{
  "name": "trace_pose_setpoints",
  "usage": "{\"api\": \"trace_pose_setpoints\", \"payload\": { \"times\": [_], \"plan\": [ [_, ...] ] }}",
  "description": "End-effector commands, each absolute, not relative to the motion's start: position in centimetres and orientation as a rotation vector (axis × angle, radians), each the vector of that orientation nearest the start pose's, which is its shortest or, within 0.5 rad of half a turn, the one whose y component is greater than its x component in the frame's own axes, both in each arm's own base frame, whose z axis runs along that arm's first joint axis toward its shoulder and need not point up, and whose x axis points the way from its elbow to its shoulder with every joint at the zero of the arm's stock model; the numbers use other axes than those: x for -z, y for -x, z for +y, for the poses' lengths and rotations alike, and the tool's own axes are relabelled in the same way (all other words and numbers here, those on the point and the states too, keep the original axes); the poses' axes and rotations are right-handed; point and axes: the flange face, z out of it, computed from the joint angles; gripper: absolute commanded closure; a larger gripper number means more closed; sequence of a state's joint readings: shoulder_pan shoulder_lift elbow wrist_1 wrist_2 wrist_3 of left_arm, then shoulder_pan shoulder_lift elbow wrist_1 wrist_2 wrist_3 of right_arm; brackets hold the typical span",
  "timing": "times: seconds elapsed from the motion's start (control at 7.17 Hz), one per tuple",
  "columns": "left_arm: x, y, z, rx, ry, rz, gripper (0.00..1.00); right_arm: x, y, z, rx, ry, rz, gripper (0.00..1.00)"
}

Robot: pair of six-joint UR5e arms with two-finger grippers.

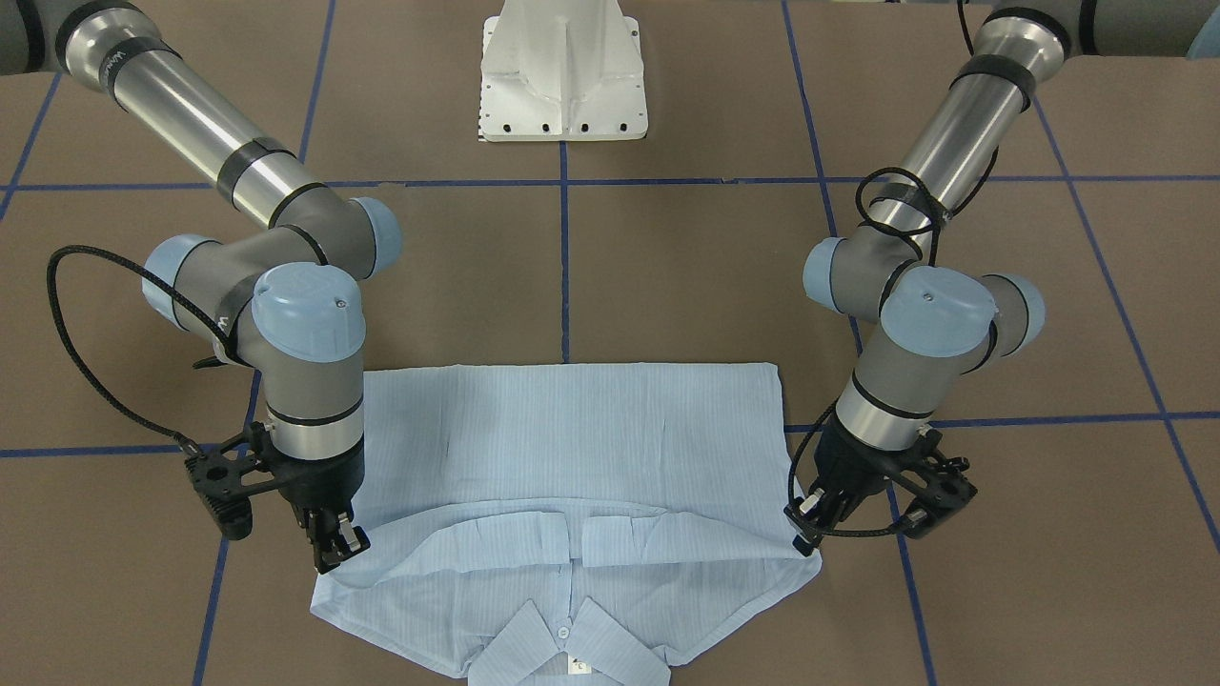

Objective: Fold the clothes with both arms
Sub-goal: 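Release the hem and move the right gripper to the folded edge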

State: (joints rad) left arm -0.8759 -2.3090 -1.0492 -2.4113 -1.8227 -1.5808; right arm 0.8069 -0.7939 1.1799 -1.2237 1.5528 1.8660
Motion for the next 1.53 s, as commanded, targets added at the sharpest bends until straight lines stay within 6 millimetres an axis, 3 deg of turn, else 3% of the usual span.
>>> {"api": "trace_pose_setpoints", "payload": {
  "times": [0.0,0.14,0.28,0.56,0.7,0.84,0.98,1.12,1.39],
  "plan": [
    [-36.1,-43.6,-68.4,0.633,-0.256,1.051,1.00,-33.1,45.9,-67.4,-1.058,-0.210,-0.730,1.00],
    [-36.3,-43.6,-68.5,0.630,-0.262,1.046,0.87,-33.0,46.0,-67.4,-1.056,-0.210,-0.732,0.98],
    [-36.5,-43.9,-68.3,0.626,-0.259,1.043,0.59,-32.7,46.0,-67.4,-1.055,-0.211,-0.736,0.72],
    [-37.0,-43.9,-68.1,0.615,-0.263,1.033,0.49,-31.3,45.2,-67.7,-1.065,-0.221,-0.771,0.57],
    [-36.7,-43.4,-68.2,0.590,-0.285,1.035,0.49,-29.7,44.2,-67.4,-1.052,-0.202,-0.848,0.44],
    [-35.3,-42.8,-67.8,0.584,-0.295,1.056,0.48,-30.9,43.4,-65.8,-1.040,-0.174,-0.869,0.40],
    [-35.4,-42.2,-67.1,0.585,-0.297,1.067,0.47,-31.6,41.8,-63.3,-1.023,-0.163,-0.900,0.38],
    [-35.5,-41.7,-66.5,0.582,-0.299,1.074,0.47,-32.6,42.3,-59.0,-0.980,-0.132,-0.921,0.36],
    [-35.9,-41.5,-66.3,0.582,-0.300,1.071,0.47,-35.4,42.2,-52.3,-0.972,-0.070,-0.931,0.35]
  ]
}}
